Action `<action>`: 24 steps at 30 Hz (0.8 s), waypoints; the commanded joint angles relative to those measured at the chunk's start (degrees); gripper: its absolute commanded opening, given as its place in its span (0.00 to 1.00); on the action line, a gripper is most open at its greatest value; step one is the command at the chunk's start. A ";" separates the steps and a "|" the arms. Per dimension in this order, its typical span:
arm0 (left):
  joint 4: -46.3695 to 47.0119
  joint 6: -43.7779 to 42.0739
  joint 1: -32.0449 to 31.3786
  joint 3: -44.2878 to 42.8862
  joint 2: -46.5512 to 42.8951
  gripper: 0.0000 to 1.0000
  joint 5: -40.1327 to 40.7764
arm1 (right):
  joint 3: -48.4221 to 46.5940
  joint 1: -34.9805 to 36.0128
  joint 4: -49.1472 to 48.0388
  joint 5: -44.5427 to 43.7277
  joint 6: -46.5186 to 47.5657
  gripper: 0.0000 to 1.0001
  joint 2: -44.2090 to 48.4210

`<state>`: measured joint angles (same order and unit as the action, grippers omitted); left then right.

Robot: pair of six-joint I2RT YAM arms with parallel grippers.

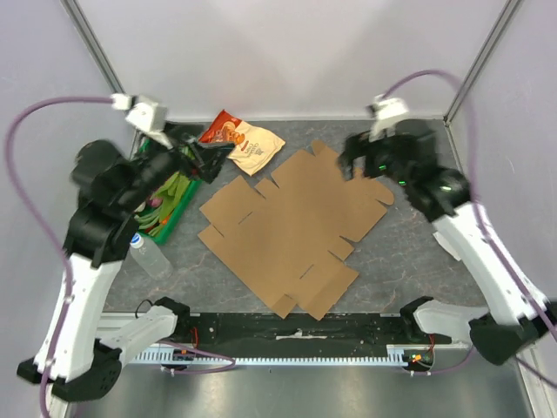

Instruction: Fold the paper box

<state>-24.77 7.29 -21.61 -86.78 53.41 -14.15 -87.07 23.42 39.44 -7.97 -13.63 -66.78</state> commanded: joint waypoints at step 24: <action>-0.01 17.84 -0.10 43.80 -14.38 0.79 -13.36 | 49.63 65.17 -43.68 -20.17 12.92 0.92 -9.68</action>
<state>-26.30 21.78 -21.63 -44.14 41.08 -28.53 -37.28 87.24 -2.28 -18.35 -4.12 -79.66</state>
